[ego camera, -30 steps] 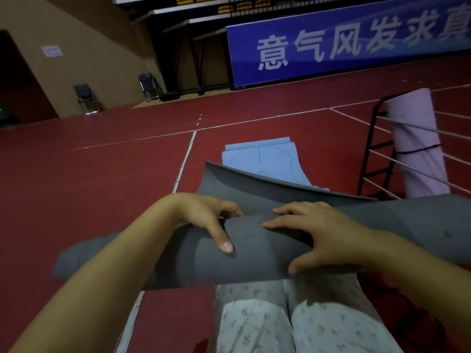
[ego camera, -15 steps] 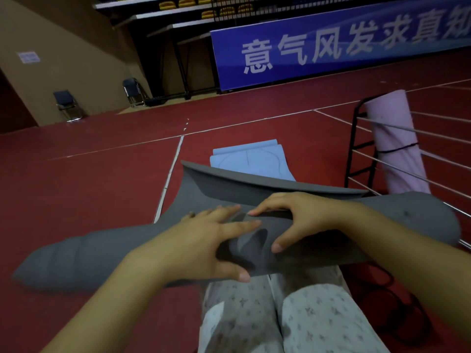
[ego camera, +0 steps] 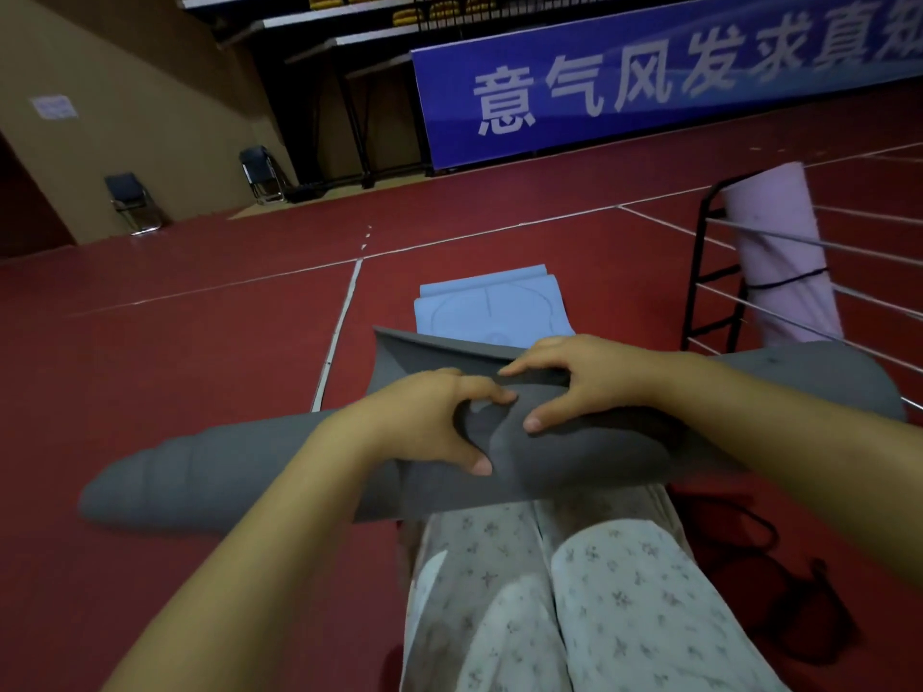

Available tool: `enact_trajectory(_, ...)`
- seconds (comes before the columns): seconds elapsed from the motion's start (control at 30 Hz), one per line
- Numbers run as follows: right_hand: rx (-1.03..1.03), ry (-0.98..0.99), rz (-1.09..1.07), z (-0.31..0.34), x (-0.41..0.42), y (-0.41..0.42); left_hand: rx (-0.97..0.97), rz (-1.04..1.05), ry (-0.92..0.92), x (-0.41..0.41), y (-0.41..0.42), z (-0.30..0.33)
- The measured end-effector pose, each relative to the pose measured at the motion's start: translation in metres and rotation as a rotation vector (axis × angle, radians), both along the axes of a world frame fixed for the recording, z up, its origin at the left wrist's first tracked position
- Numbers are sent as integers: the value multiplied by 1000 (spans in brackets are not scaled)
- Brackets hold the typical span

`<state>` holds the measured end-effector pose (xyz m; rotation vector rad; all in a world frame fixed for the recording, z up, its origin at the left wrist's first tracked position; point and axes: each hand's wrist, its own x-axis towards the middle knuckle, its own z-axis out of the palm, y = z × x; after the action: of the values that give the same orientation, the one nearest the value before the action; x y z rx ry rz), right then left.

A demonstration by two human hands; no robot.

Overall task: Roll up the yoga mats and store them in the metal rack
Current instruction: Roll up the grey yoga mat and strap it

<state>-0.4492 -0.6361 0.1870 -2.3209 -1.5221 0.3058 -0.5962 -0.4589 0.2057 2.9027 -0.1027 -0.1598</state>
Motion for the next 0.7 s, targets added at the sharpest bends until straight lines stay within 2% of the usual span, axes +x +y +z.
enact_trajectory(0.17,176,-304,-76,-3,-19,-11,-143,19,132,23,13,13)
enact_trajectory(0.23,199,-326,-96,-5,-31,-13,-191,41,201,32,19,18)
enact_trajectory(0.33,118,-343,-104,-13,-41,-12,-256,52,264,42,27,20)
enact_trajectory(0.5,57,-355,-64,-27,-29,-11,-420,93,308,52,40,13)
enact_trajectory(0.6,40,-320,-37,-22,-17,-6,-408,119,217,52,43,11)
enact_trajectory(0.7,39,-258,-18,-21,-3,0,-156,113,-95,38,42,3)
